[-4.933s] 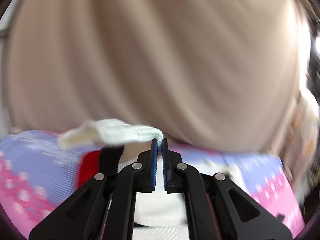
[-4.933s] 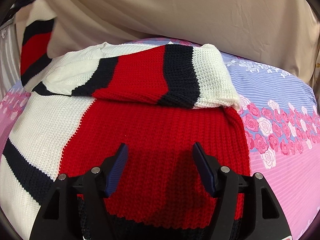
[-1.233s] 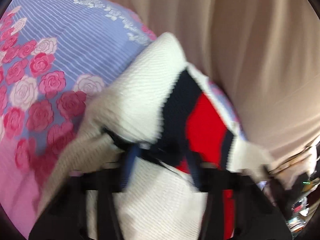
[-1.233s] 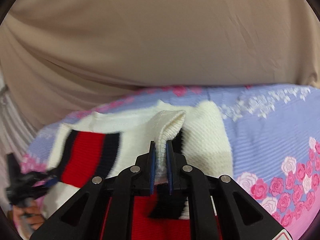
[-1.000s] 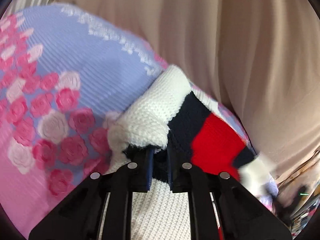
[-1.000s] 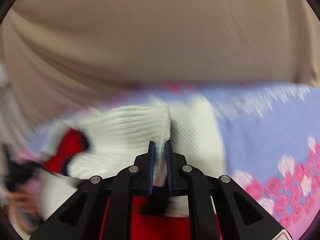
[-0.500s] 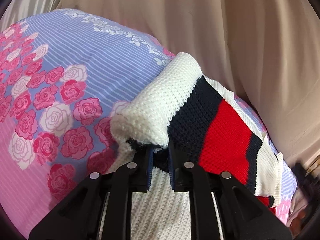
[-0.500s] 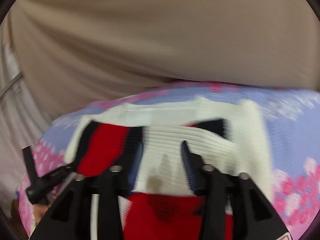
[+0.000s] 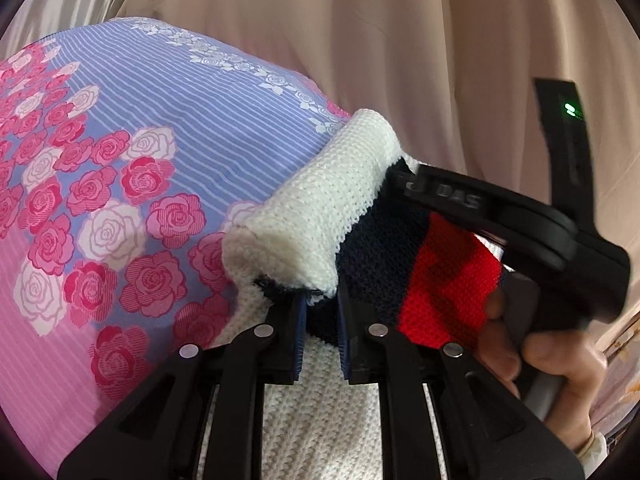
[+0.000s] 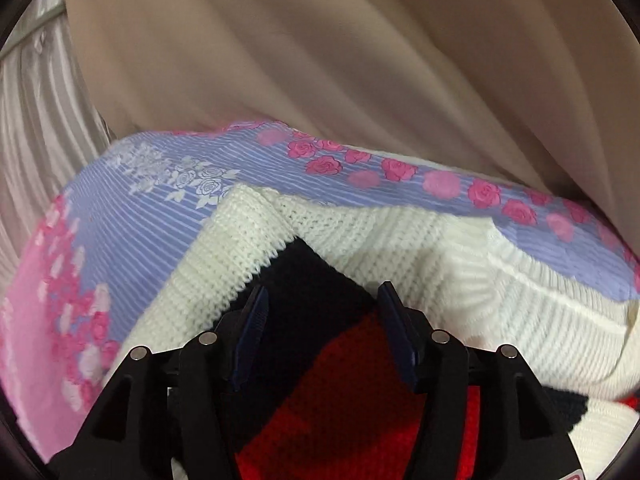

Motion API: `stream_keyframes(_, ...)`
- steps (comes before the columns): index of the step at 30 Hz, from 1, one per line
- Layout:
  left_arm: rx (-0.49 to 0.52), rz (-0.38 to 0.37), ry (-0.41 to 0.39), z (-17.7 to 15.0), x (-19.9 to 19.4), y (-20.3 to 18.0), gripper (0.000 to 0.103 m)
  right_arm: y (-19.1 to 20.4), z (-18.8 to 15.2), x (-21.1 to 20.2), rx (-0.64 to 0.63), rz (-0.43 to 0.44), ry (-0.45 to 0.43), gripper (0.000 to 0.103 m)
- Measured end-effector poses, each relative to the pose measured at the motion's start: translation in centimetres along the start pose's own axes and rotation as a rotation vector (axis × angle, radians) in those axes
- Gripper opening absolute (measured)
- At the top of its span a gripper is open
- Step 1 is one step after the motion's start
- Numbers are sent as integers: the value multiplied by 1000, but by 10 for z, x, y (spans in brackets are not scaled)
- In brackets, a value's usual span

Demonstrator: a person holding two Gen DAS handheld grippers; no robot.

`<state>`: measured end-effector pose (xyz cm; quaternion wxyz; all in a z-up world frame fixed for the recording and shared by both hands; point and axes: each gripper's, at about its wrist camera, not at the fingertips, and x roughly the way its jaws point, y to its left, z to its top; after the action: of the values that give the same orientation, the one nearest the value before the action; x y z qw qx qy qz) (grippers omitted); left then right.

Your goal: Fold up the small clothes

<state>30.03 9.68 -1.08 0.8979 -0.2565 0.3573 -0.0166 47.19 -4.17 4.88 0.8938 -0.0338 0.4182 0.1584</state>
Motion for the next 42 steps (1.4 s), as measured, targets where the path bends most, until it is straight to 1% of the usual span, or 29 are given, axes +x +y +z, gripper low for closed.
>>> stream_keyframes(1, 2, 2, -1, -1, 0, -1, 14, -1, 3, -1, -1, 10, -2, 11)
stream_keyframes(2, -1, 2, -3, -2, -1, -1, 14, 0, 7, -5, 1, 4, -16, 8)
stream_keyframes(4, -2, 4, -6, -3, -2, -3, 14, 1, 18, -19, -8, -23, -84, 7)
stream_keyframes(7, 1, 9, -9, -5, -4, -4, 14, -6, 31, -24, 42, 12, -136, 7)
stream_keyframes(8, 0, 10, -9, -6, -4, -4, 14, -7, 31, -14, 39, -12, -116, 7)
stream_keyframes(10, 5, 15, -10, -7, -4, -6, 14, -9, 22, 27, 8, -83, 12, 7)
stream_keyframes(11, 10, 16, -9, -7, -5, -7, 14, -8, 20, 32, -4, -97, -2, 7)
stream_keyframes(12, 11, 18, -8, -7, -4, -8, 14, -8, 22, 26, 8, -98, -12, 8)
stream_keyframes(14, 9, 11, -8, -7, -5, -8, 14, -15, 24, 9, 71, -56, -27, 12)
stream_keyframes(16, 9, 8, -6, -6, -6, -9, 14, -24, 16, -23, 91, -24, -95, 13)
stream_keyframes(18, 6, 4, -6, -5, -6, -8, 14, -43, -5, -60, 121, -77, -153, 29)
stream_keyframes(19, 6, 4, -6, -5, -6, -8, 14, -54, -16, -73, 137, -97, -164, 34)
stream_keyframes(20, 7, 5, -6, -5, -6, -8, 14, -75, -35, -91, 169, -125, -170, 41)
stream_keyframes(22, 10, 9, -8, -5, -6, -9, 14, -115, -72, -118, 244, -203, -173, 43)
stream_keyframes(23, 10, 10, -8, -5, -6, -9, 14, -141, -98, -132, 306, -252, -172, 47)
stream_keyframes(24, 10, 12, -9, -6, -6, -10, 14, -162, -119, -143, 360, -277, -171, 51)
stream_keyframes(25, 12, 16, -10, -6, -6, -11, 14, -184, -142, -150, 426, -284, -161, 52)
stream_keyframes(27, 21, 25, -13, -7, -6, -14, 14, -208, -170, -150, 507, -241, -118, 52)
stream_keyframes(29, 27, 29, -14, -8, -6, -15, 14, -217, -183, -146, 533, -199, -111, 52)
stream_keyframes(30, 27, 28, -14, -8, -6, -16, 14, -214, -183, -145, 516, -206, -117, 52)
stream_keyframes(31, 26, 25, -13, -8, -7, -16, 14, -210, -180, -143, 498, -214, -114, 50)
stream_keyframes(32, 25, 21, -12, -8, -7, -16, 14, -206, -176, -139, 478, -196, -104, 35)
stream_keyframes(33, 26, 19, -11, -7, -8, -16, 14, -201, -169, -136, 460, -168, -92, 11)
stream_keyframes(34, 30, 18, -10, -8, -8, -16, 14, -196, -163, -137, 444, -167, -98, 9)
stream_keyframes(36, 35, 18, -10, -7, -8, -15, 14, -182, -153, -162, 398, -199, -197, 7)
stream_keyframes(38, 43, 23, -9, -7, -8, -16, 14, -179, -154, -194, 390, -207, -298, 7)
stream_keyframes(39, 47, 29, -10, -7, -8, -18, 14, -181, -156, -200, 393, -224, -316, 7)
stream_keyframes(40, 56, 34, -10, -8, -8, -19, 14, -190, -161, -195, 407, -247, -289, 7)
stream_keyframes(42, 68, 40, -9, -7, -7, -22, 14, -210, -174, -162, 447, -267, -150, 7)
